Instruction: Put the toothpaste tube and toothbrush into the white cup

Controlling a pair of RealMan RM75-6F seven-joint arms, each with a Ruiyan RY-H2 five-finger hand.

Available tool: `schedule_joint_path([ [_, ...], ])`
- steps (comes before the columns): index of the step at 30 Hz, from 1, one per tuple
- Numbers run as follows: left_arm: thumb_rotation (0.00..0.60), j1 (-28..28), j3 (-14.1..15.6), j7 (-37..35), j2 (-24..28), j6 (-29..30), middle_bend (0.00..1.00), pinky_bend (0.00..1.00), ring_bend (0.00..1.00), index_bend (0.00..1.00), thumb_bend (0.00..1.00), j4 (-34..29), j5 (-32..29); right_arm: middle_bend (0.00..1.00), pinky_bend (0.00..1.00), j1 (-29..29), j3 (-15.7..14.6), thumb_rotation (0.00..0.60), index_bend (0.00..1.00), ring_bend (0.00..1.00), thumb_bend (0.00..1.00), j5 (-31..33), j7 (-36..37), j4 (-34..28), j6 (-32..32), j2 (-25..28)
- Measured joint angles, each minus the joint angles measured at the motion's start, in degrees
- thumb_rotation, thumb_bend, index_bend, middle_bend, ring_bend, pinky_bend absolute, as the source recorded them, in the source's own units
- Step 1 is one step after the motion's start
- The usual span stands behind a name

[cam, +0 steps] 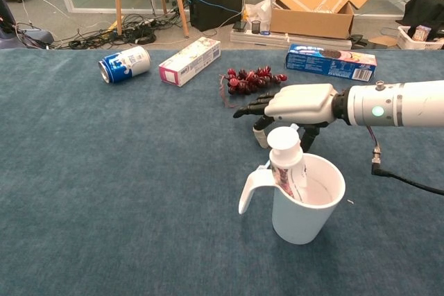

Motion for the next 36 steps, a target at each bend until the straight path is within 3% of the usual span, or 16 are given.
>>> schedule_joint_path([
  [36,0.6,0.12,0.31,0.8,0.05,0.63,0.42,0.32,0.31,0.59,0.1,-0.75,0.72,0.02,0.08,-1.12,3.52,0.6,0.61,0.0,0.27,3.13,-3.63,-5.17,3.1,3.76],
])
